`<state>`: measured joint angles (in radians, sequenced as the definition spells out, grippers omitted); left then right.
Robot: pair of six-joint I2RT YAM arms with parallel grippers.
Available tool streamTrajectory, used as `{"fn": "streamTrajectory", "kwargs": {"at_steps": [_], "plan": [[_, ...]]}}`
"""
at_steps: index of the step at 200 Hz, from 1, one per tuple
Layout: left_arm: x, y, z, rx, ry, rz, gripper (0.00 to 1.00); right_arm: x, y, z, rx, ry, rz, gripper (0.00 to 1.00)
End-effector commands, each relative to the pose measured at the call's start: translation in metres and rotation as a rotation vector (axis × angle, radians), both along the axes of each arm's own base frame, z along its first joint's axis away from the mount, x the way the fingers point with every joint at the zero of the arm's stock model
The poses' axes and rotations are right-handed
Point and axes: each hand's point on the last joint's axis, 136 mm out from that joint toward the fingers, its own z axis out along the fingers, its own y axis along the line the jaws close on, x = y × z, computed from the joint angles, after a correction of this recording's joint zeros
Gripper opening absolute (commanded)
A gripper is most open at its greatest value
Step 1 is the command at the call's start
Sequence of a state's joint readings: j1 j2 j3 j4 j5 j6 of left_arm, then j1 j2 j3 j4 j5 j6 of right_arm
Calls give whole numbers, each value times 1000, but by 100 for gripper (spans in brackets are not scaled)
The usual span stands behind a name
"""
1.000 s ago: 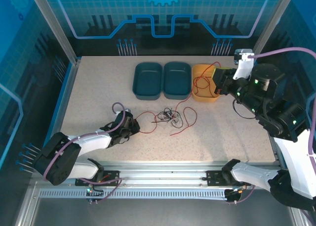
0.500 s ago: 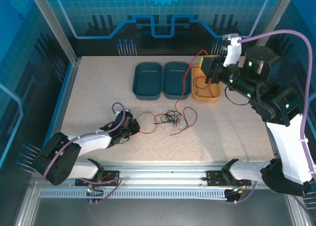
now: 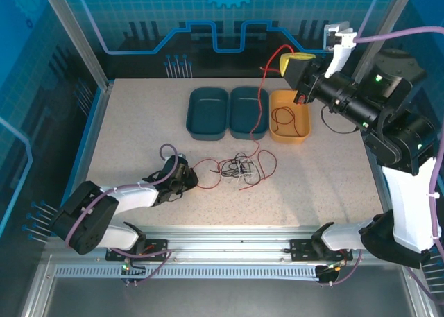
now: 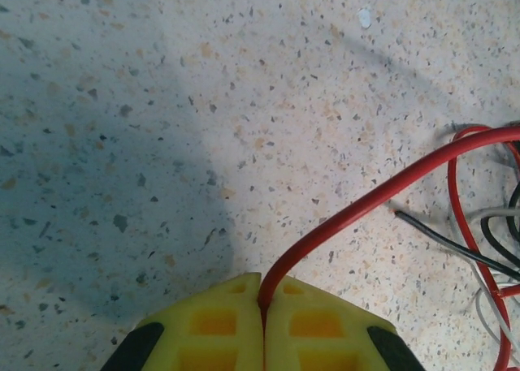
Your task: Untangle the cables
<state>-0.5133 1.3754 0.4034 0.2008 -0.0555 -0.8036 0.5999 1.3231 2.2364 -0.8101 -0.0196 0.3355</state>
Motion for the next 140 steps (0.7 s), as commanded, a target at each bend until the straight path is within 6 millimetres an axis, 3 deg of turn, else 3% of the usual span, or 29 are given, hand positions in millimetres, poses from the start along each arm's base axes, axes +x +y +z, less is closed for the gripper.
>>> {"fn": "streamTrajectory", "kwargs": {"at_steps": [1,57,140], "plan": [[10,-9,11,-28,-34,-19,5,-1,-7,31,13,-130,-27,0],[10,-9,12,-35,-34,-17,6,20,-25,58,-4,-241,-192,0],[9,-7,17,-40,-47,-10,7,93,-71,13,-169,-128,-533,0]]}}
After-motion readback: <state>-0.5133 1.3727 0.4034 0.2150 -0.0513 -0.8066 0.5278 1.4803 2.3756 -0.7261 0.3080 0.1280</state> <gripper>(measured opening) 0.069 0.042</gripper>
